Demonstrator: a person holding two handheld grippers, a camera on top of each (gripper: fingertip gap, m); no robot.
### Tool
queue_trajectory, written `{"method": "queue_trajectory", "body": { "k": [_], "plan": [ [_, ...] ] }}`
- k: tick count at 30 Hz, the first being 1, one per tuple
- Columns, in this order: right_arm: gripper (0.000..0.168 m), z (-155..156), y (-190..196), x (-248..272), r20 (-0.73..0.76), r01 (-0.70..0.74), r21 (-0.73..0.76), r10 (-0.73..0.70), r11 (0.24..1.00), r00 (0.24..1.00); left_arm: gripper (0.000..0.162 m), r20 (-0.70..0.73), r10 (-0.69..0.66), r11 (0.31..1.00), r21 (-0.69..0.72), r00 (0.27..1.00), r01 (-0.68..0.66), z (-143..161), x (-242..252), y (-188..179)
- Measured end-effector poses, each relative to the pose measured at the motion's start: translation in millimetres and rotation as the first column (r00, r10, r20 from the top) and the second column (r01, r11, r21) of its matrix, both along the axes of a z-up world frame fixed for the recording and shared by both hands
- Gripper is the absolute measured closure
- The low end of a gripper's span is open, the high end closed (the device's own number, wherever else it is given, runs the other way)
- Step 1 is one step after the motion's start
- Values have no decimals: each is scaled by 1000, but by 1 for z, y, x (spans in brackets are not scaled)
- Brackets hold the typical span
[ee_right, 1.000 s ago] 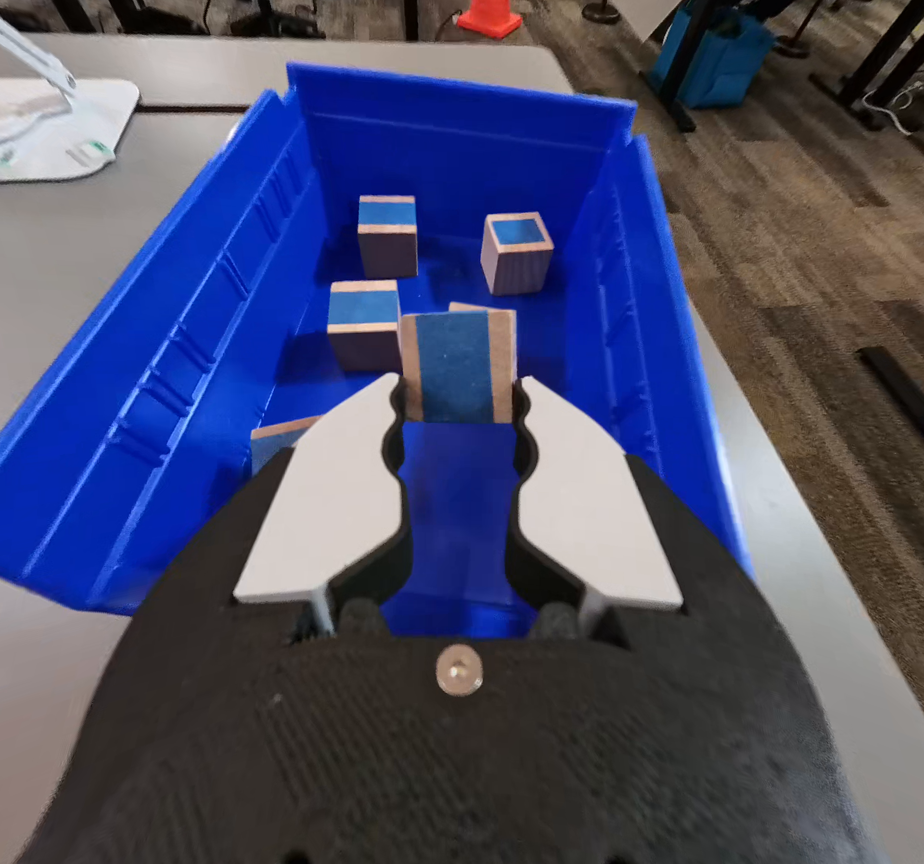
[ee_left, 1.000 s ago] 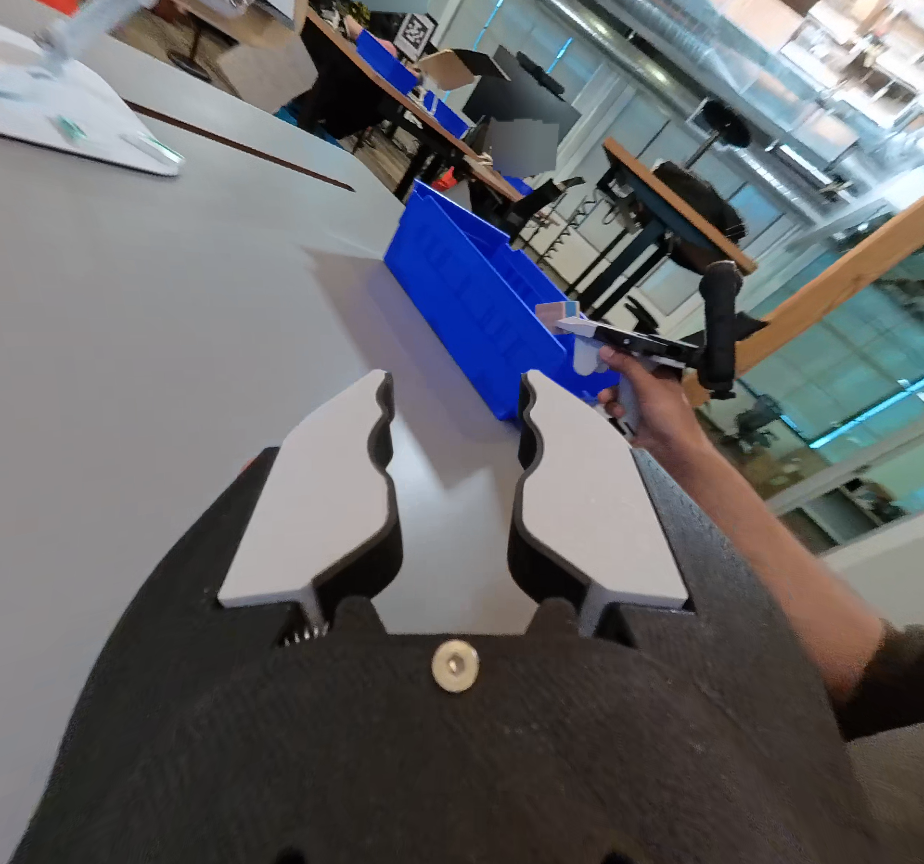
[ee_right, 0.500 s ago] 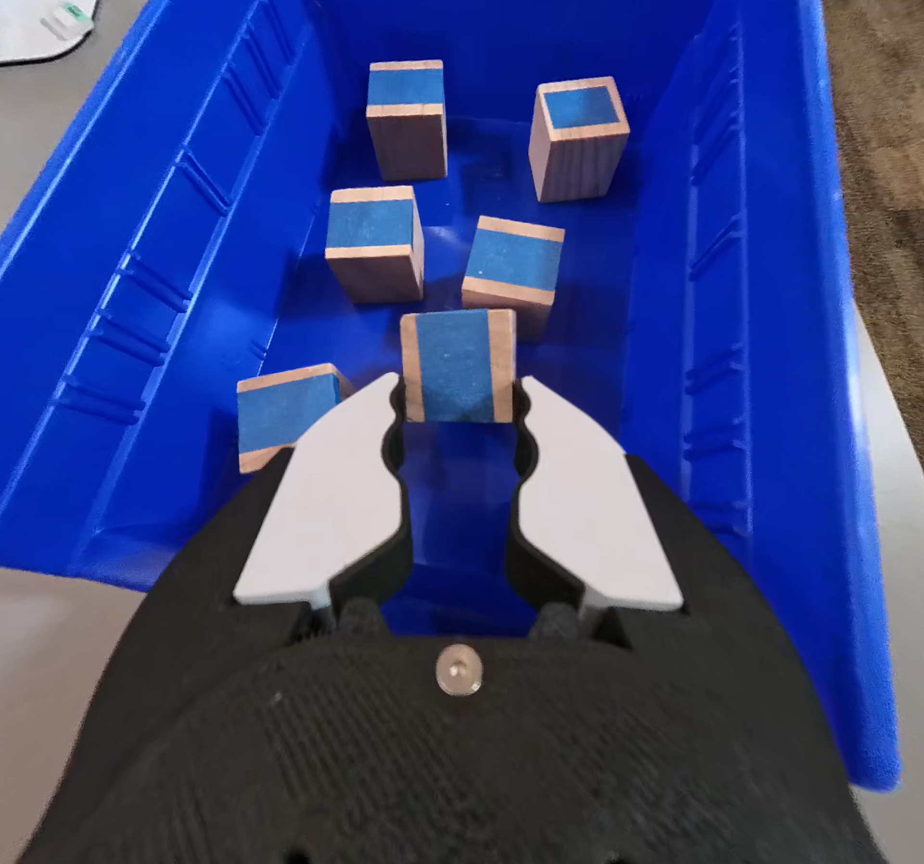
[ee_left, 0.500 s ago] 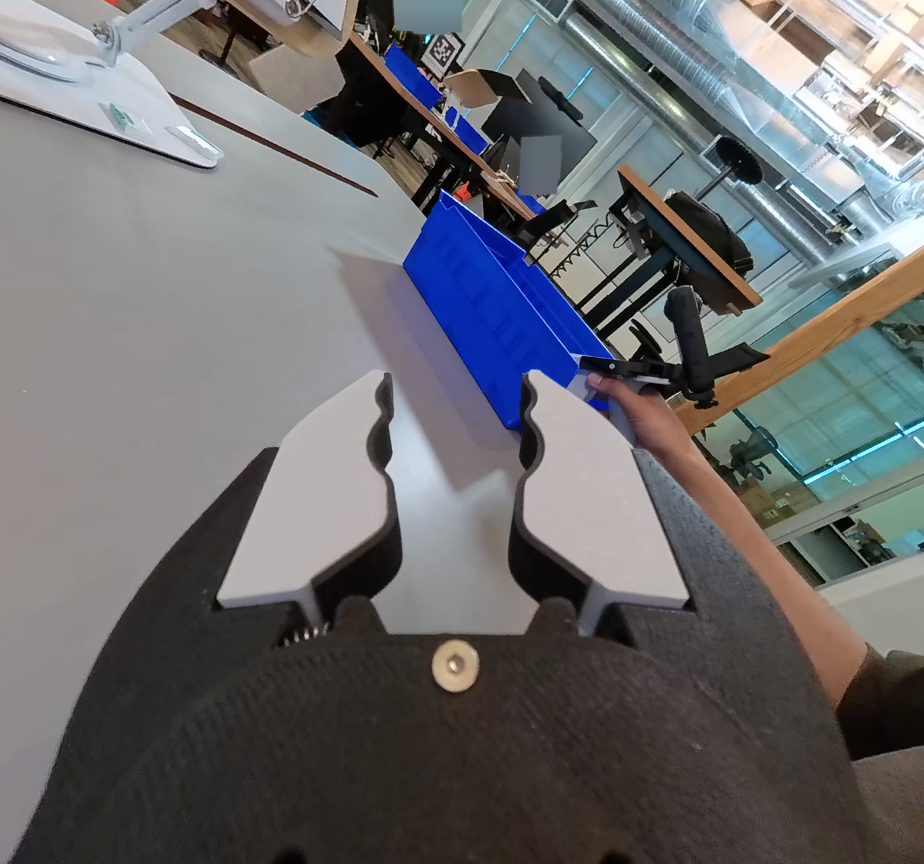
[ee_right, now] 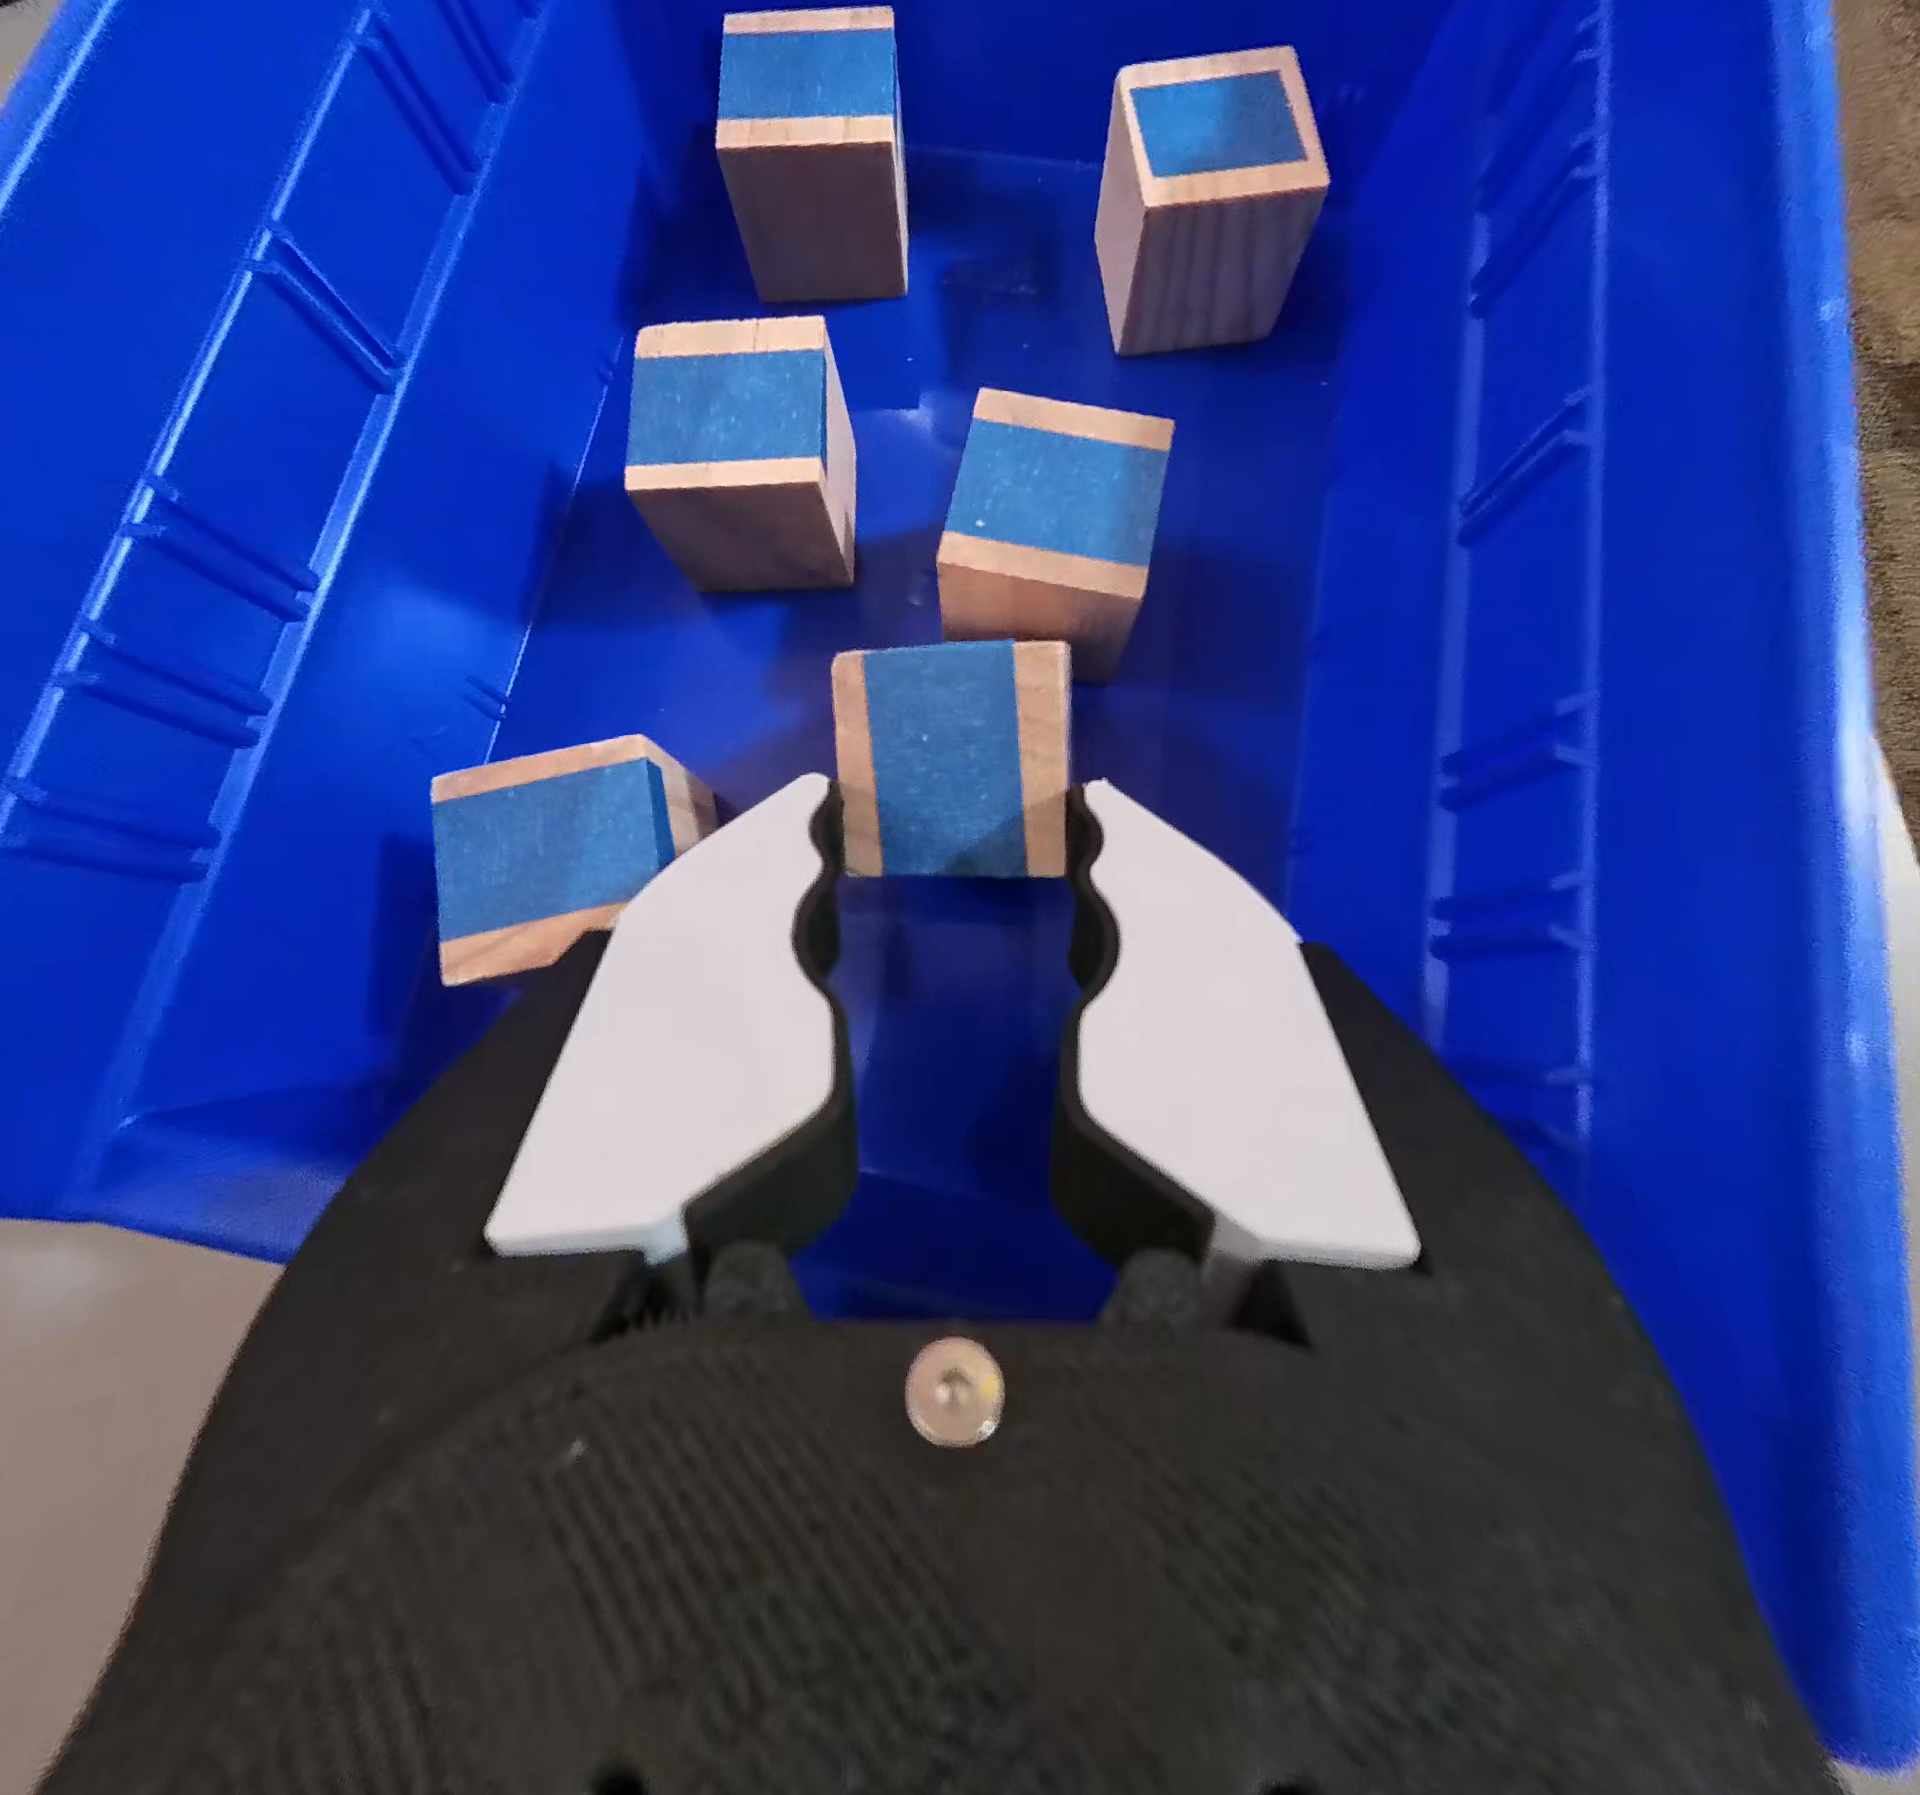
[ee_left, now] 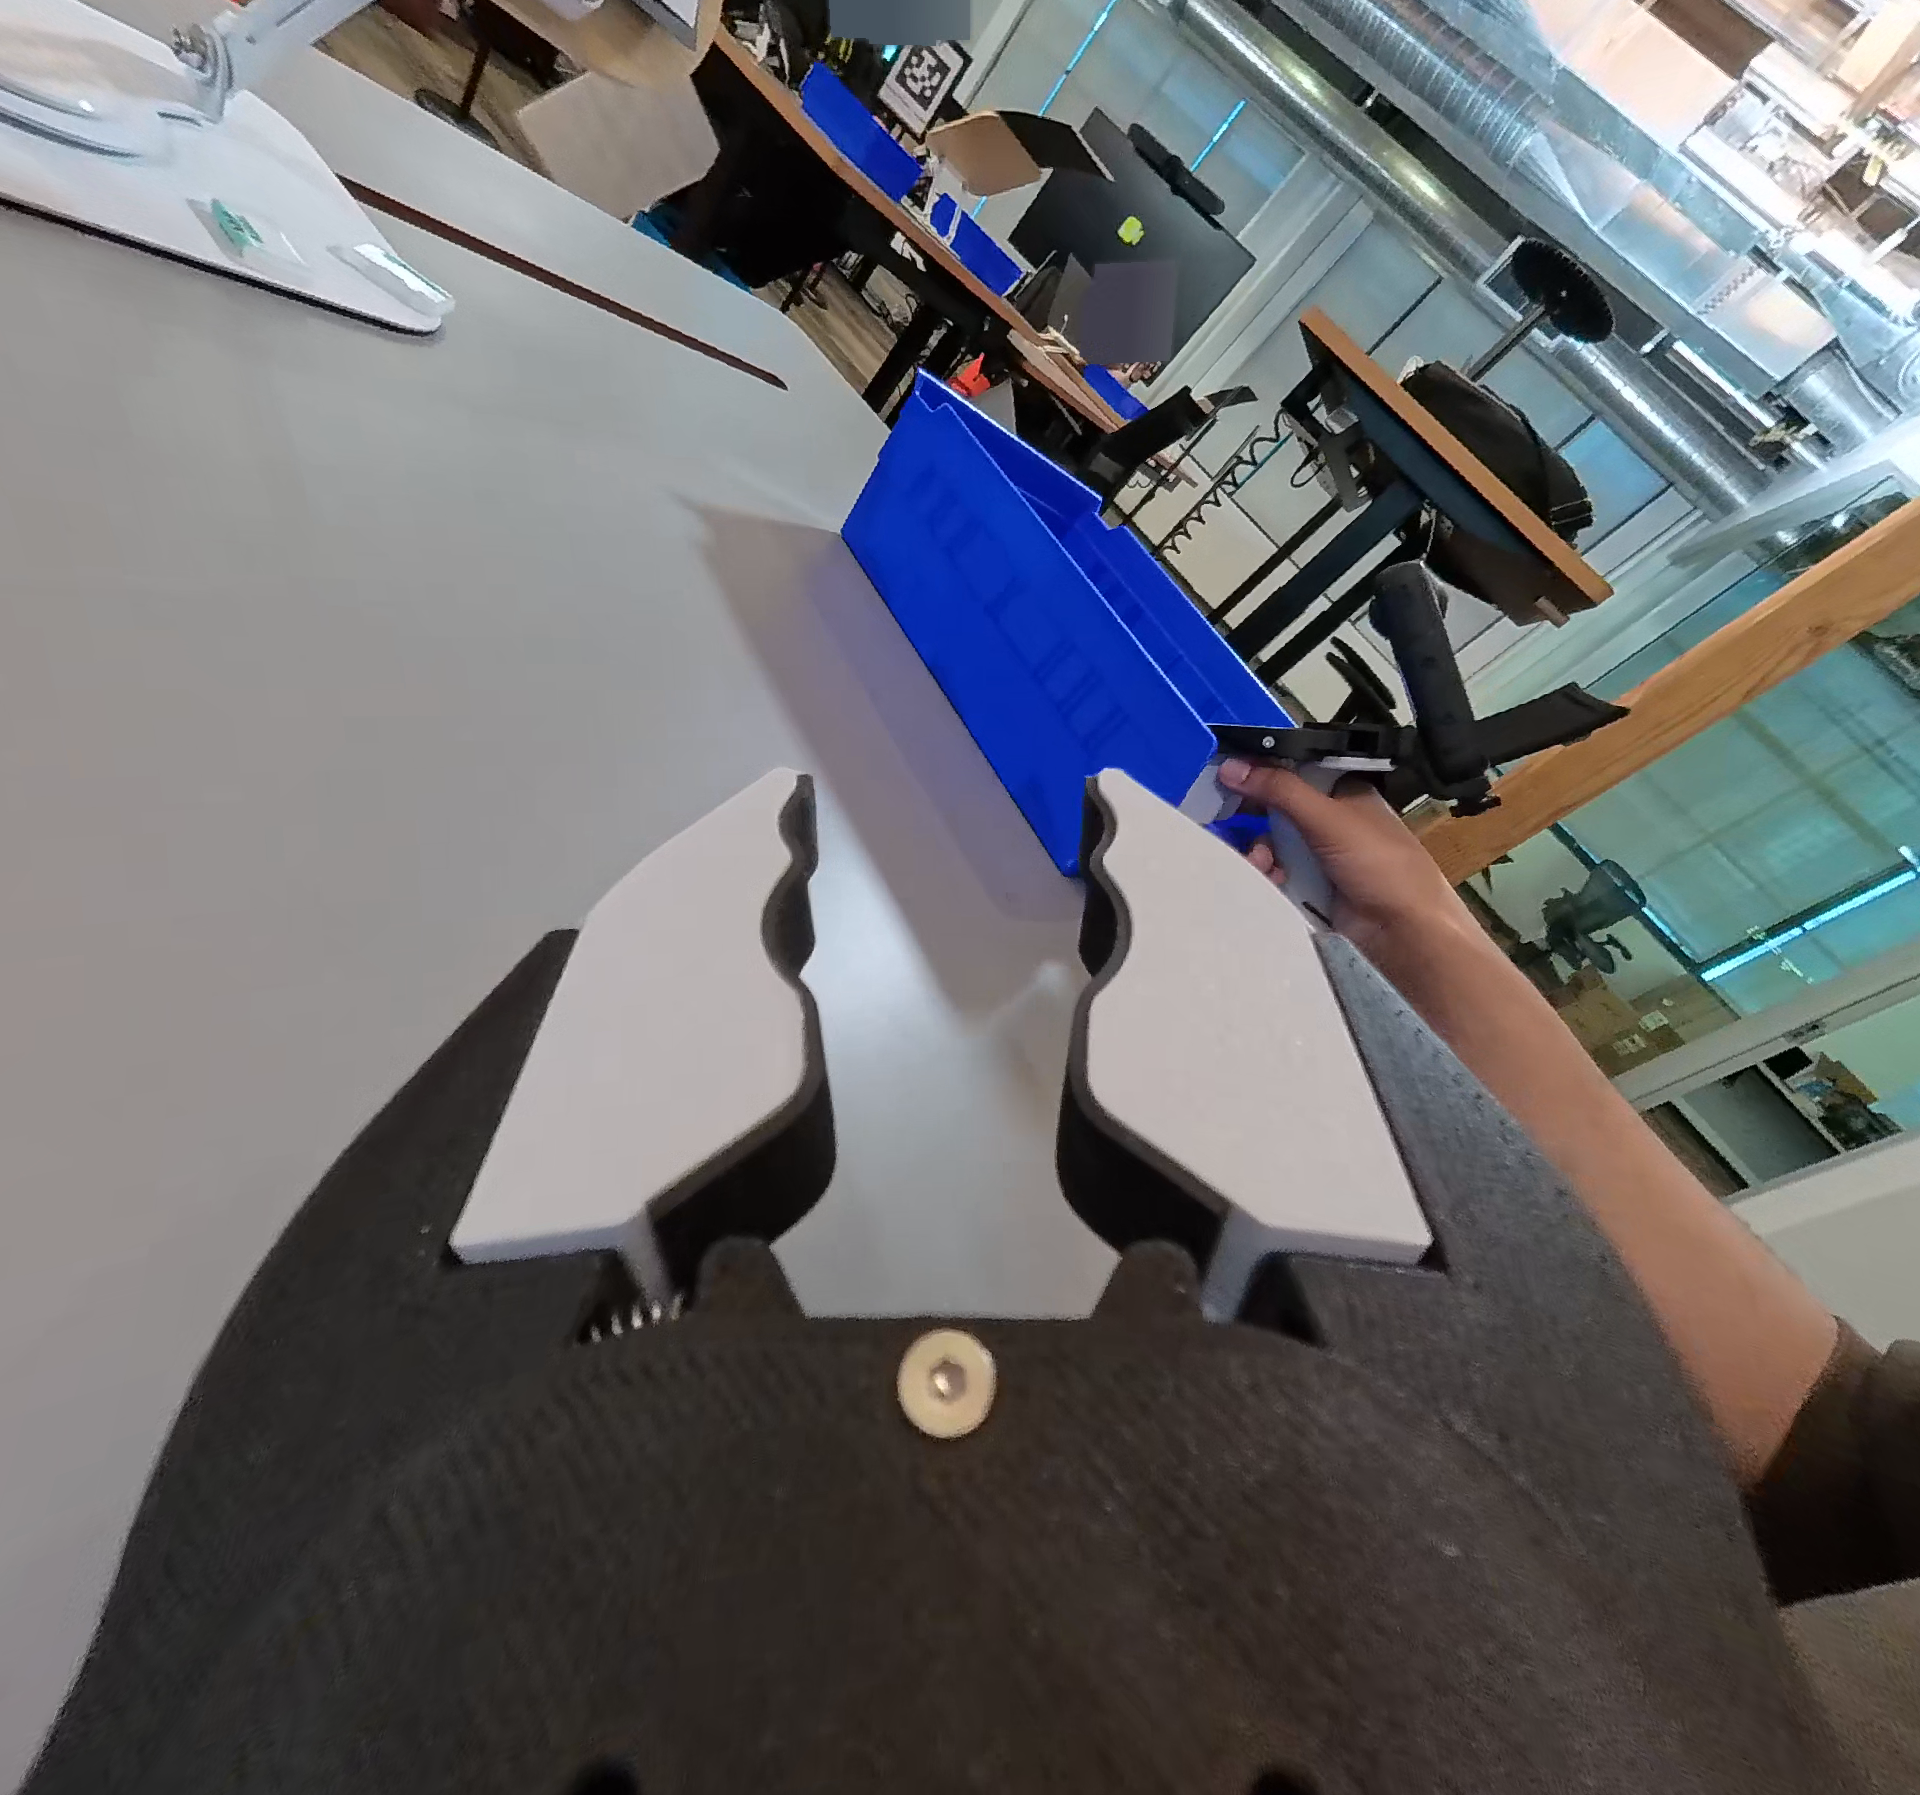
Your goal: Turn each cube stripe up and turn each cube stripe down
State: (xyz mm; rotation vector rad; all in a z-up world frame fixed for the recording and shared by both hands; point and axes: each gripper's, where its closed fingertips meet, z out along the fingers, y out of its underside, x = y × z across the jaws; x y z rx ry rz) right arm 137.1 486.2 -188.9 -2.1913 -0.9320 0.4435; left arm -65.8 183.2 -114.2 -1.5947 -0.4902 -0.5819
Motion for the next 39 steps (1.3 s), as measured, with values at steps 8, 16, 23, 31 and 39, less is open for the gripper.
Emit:
{"method": "queue_trajectory", "body": {
  "k": [8,16,23,31,39],
  "plan": [
    [121,0,2,5,-12,36,11,-36,999,999,112,-52,-32,999,-17,998,31,-6,17,5],
    [115,20,-3,9,-36,37,86,-34,996,999,113,-44,-14,1000,-20,999,13,-8,13,4],
    [114,104,-8,15,-249,112,426,-3,898,969,112,-73,22,999,-28,997,-24,-17,3,1],
    [112,143,19,79,-314,365,636,-204,680,927,112,54,37,999,-24,998,-36,-27,0,2],
    [96,86,28,86,-421,347,271,-214,898,881,113,15,11,999,-51,1000,-10,-30,10,14]
  ]
}}
